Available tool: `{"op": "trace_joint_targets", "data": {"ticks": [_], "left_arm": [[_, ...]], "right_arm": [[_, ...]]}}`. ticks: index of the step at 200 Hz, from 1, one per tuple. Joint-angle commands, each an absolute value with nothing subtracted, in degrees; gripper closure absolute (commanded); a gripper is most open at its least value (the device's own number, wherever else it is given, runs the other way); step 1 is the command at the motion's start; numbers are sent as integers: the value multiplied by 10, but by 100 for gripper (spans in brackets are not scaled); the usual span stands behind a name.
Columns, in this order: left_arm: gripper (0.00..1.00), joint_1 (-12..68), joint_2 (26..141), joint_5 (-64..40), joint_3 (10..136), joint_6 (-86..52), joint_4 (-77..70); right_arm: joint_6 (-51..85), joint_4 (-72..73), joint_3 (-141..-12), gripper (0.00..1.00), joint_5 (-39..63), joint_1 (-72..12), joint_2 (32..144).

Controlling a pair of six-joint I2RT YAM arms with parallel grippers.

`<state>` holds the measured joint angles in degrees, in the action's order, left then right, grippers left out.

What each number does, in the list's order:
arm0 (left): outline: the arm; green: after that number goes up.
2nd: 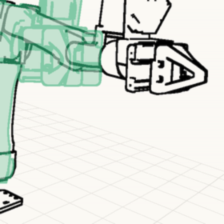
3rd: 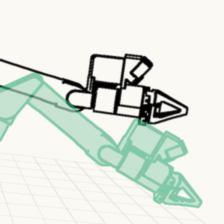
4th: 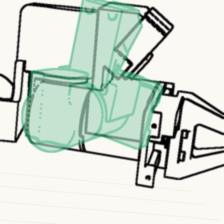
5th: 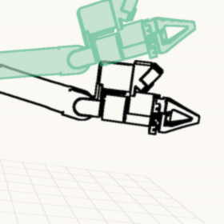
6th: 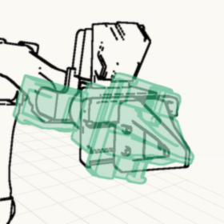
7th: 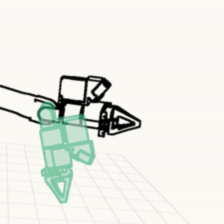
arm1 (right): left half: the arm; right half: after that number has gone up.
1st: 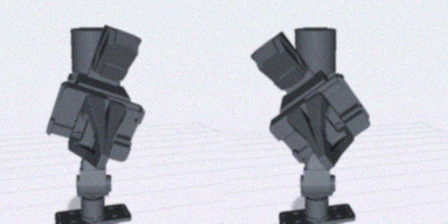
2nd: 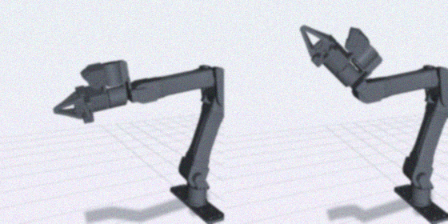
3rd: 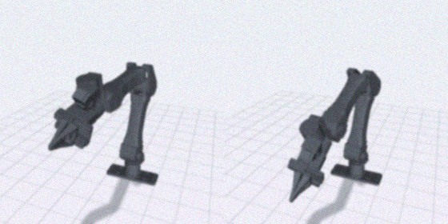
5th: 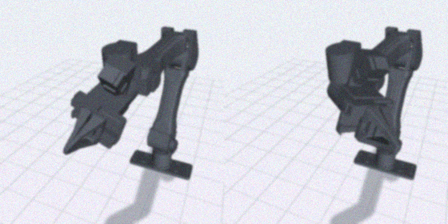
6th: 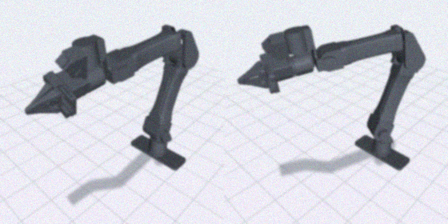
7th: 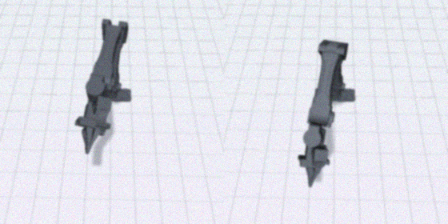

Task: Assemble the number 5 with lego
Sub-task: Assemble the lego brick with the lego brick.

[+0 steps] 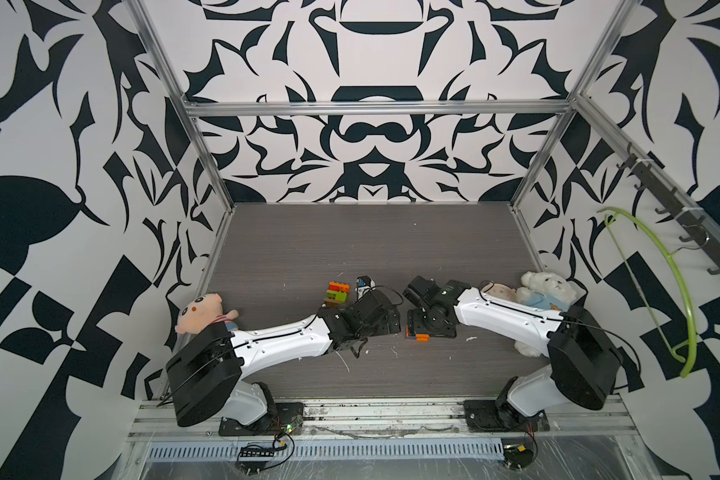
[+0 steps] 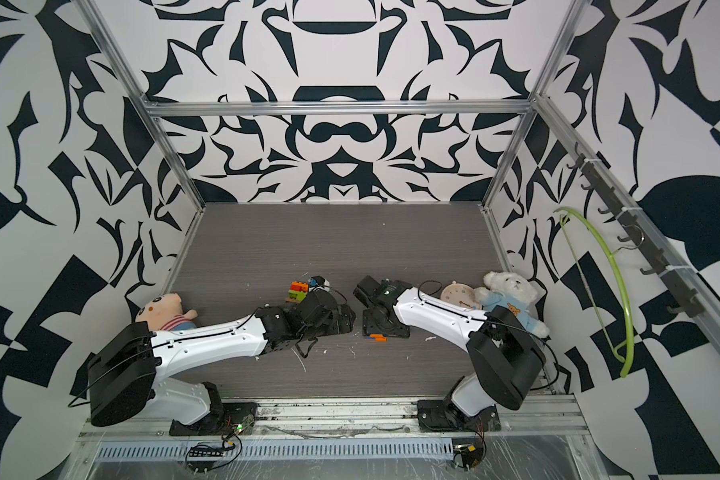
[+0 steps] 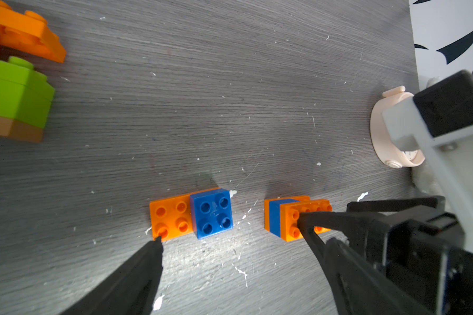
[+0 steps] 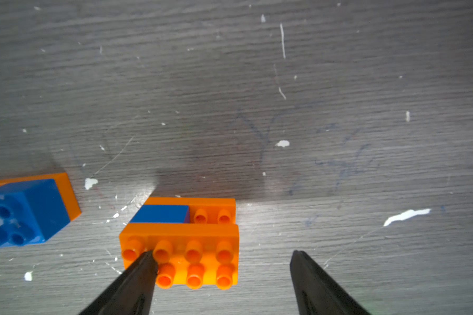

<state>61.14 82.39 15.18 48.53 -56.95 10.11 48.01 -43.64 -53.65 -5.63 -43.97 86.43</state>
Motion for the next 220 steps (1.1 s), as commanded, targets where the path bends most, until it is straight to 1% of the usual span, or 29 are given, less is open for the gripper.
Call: {"op": "trace_joint_targets", "data": {"ticks": [1,61,99,162,220], "left_arm": [[1,613,831,151,499,-561,105],[1,613,831,155,497,-563,107],[1,613,831,156,498,-562,111],[1,613,829,163,497,-560,113],[1,613,829,161,497,-559,112]], "right_arm": [[459,-461,-520,19,-59,-438,881],[447,-466,-486,19,-61,-438,921],[457,-475,-488,19,-71,-438,937],[456,-479,-536,19,-70,-439,848],[452,-479,-549,20,-68,-439,838]]}}
